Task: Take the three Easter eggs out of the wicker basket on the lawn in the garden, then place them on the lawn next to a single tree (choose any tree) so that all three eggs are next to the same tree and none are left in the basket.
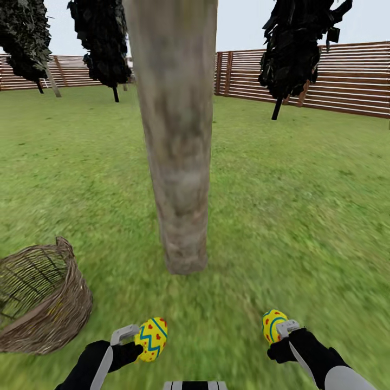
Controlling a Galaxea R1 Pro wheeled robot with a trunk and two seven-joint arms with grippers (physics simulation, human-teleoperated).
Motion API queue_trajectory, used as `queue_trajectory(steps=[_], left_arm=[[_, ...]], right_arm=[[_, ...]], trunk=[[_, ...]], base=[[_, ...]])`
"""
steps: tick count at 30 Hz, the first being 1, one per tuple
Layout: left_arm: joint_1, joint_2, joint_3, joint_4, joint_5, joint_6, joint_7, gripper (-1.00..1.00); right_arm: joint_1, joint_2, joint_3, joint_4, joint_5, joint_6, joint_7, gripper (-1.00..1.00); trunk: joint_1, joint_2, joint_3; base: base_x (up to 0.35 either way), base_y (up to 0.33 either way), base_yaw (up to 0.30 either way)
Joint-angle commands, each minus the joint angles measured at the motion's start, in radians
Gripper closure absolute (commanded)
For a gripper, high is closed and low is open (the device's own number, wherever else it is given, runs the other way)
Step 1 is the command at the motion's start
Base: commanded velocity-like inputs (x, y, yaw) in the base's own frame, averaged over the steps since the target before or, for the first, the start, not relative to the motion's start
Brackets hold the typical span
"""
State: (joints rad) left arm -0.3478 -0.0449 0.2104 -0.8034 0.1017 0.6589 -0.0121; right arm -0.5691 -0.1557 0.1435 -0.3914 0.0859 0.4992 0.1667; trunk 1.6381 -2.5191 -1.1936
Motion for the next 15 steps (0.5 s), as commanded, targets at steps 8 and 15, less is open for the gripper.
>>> queue_trajectory(steps=[8, 15], left_arm=[[0.000, -0.001, 0.004, -0.002, 0.007, 0.005, -0.002, -1.00], [0.000, -0.001, 0.004, -0.002, 0.007, 0.005, -0.002, -1.00]], right_arm=[[0.000, -0.002, 0.002, -0.003, 0.009, 0.005, 0.007, -1.00], [0.000, -0.002, 0.002, -0.003, 0.009, 0.005, 0.007, -1.00]], trunk=[[-0.004, 0.002, 0.030], [-0.008, 0.003, 0.057]], base=[[-0.327, 0.184, 0.000], [-0.315, 0.188, 0.000]])
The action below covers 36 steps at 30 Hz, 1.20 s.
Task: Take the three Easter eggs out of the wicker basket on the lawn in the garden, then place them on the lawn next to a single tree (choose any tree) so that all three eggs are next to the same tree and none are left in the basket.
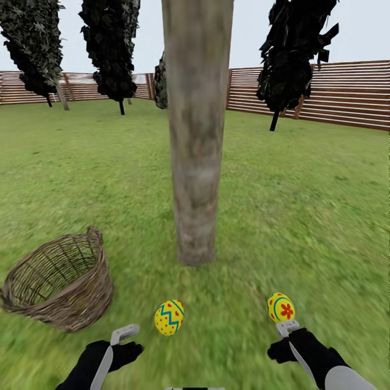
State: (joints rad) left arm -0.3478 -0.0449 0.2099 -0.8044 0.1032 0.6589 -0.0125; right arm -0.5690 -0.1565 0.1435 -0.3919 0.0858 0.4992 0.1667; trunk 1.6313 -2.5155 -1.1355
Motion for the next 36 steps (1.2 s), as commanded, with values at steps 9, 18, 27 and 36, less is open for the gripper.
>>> queue_trajectory(steps=[9, 18, 27, 36], left_arm=[[0.000, 0.003, 0.007, -0.007, 0.006, 0.005, -0.003, -1.00], [0.000, 0.001, 0.008, -0.008, 0.006, -0.005, -0.004, -1.00], [0.000, 0.003, 0.009, -0.008, 0.006, -0.079, -0.008, -1.00], [0.000, 0.004, 0.008, -0.002, 0.007, -0.079, -0.011, -1.00]], right_arm=[[0.000, -0.002, 0.001, -0.002, 0.009, 0.005, 0.007, -1.00], [0.000, -0.003, 0.001, -0.002, 0.008, 0.005, 0.007, -1.00], [0.000, -0.003, 0.001, -0.002, 0.008, 0.005, 0.007, -1.00], [0.000, -0.003, 0.001, -0.002, 0.008, 0.004, 0.007, -1.00]], trunk=[[-0.005, 0.002, 0.034], [-0.005, 0.002, 0.034], [-0.005, 0.002, 0.034], [-0.005, 0.002, 0.034]], base=[[-0.278, 0.195, 0.000], [-0.178, 0.138, 0.000], [-0.005, 0.116, 0.000], [0.000, 0.326, 0.000]])
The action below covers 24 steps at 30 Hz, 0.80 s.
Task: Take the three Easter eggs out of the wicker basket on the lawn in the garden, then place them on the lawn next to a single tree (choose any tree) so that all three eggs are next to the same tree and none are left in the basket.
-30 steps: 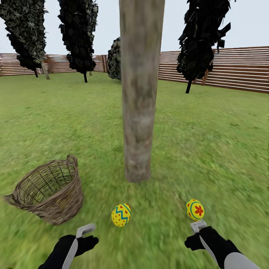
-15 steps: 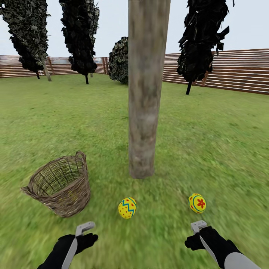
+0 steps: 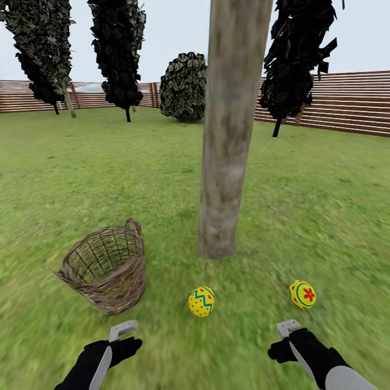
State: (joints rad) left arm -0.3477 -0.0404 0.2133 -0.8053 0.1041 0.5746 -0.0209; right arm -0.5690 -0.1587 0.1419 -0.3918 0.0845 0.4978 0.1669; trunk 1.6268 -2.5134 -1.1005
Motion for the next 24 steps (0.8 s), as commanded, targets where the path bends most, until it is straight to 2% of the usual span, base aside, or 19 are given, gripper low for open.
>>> queue_trajectory(steps=[1, 24], left_arm=[[0.000, -0.001, 0.003, 0.000, 0.006, 0.005, -0.002, -1.00], [0.000, -0.001, 0.001, 0.000, 0.003, 0.005, -0.007, -1.00]], right_arm=[[0.000, -0.001, 0.002, -0.002, 0.009, 0.006, 0.006, -1.00], [0.000, -0.001, 0.002, -0.002, 0.009, 0.005, 0.006, -1.00]], trunk=[[0.000, 0.000, -0.001], [0.000, 0.000, -0.001]], base=[[0.000, 0.333, 0.000], [0.000, 0.334, 0.000]])
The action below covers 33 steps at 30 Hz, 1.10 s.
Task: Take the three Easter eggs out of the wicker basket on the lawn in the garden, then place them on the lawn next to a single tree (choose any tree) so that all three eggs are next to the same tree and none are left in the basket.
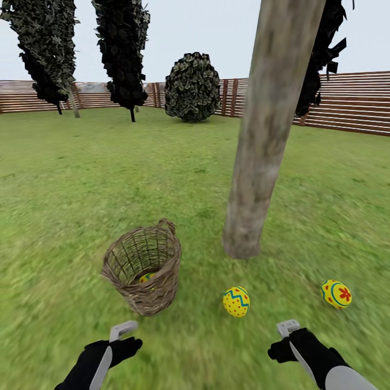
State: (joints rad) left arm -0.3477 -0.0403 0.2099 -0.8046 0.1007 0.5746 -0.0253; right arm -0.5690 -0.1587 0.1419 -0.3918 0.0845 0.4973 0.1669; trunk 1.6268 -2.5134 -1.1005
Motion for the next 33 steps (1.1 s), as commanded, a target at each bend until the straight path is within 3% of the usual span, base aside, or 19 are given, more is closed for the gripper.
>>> queue_trajectory(steps=[1, 33], left_arm=[[0.000, -0.001, 0.004, -0.001, 0.007, 0.005, -0.002, -1.00], [0.000, 0.004, 0.006, -0.001, 0.008, 0.005, -0.004, -1.00]], right_arm=[[0.000, -0.001, 0.002, -0.002, 0.009, 0.006, 0.006, -1.00], [0.000, -0.002, 0.001, -0.002, 0.009, 0.006, 0.006, -1.00]], trunk=[[0.000, 0.000, -0.001], [0.000, 0.000, -0.001]], base=[[0.000, 0.334, 0.000], [0.000, 0.333, 0.000]])
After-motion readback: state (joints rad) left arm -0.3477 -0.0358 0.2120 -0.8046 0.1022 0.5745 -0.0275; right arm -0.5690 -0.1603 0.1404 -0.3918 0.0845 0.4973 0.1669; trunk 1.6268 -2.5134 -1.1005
